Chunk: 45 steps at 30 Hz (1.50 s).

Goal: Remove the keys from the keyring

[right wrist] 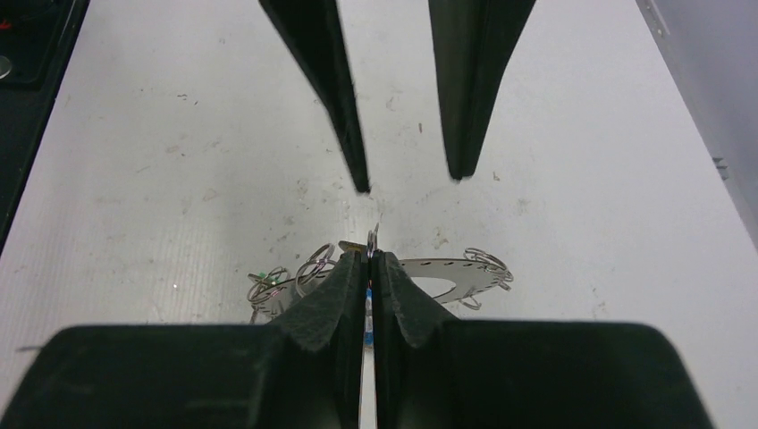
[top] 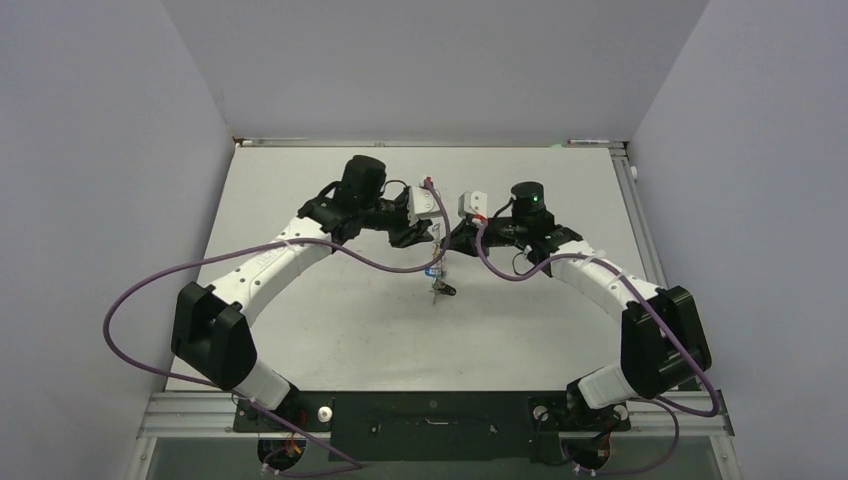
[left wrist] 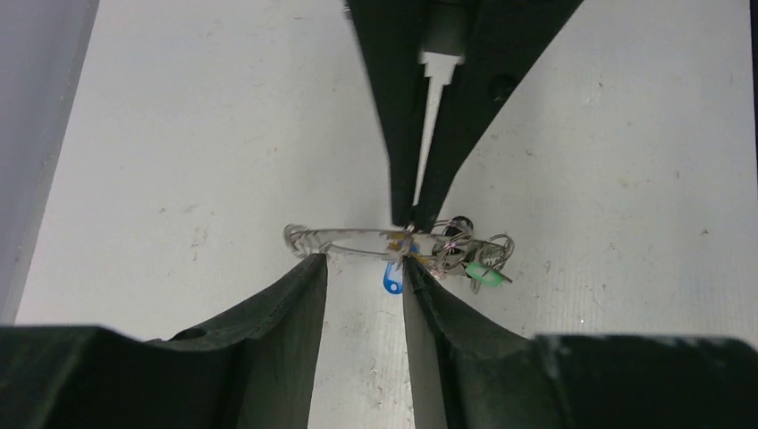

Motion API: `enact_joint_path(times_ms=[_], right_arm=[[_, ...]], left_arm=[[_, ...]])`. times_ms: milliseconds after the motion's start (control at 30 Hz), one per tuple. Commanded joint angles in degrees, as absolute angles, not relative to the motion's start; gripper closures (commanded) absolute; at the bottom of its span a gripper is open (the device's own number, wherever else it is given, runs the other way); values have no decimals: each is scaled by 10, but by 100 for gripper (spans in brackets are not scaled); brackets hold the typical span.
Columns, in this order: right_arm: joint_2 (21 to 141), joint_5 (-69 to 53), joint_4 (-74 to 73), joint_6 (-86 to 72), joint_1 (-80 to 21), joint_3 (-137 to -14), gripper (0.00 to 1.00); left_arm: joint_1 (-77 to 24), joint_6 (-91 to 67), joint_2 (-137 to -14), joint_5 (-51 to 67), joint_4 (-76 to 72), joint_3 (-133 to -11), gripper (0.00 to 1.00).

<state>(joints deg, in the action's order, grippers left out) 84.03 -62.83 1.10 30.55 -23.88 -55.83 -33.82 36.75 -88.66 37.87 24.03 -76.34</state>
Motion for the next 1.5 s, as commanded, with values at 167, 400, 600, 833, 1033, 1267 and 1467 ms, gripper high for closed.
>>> enact_joint_path(times_ms=[167, 400, 600, 833, 1033, 1267, 1467], right_arm=[[794, -636, 398, 113, -229, -439, 95], [809, -624, 585, 17, -230, -383, 95], [813, -624, 632, -19, -229, -367, 95], [812, -627, 646, -37, -229, -369, 95], [816, -630, 658, -53, -229, -375, 95], [827, -624, 673, -67, -229, -377, 95], [839, -626, 679, -70, -229, -379, 95]], left_arm=[[-278, 267, -857, 476, 163, -723, 65], [-270, 199, -863, 521, 115, -683, 61], [-269, 173, -875, 543, 88, -675, 64], [-276, 152, -872, 561, 18, -657, 72], [-277, 144, -893, 579, 9, -665, 93], [-297, 150, -899, 571, -9, -648, 100], [-317, 163, -895, 544, -25, -637, 100]])
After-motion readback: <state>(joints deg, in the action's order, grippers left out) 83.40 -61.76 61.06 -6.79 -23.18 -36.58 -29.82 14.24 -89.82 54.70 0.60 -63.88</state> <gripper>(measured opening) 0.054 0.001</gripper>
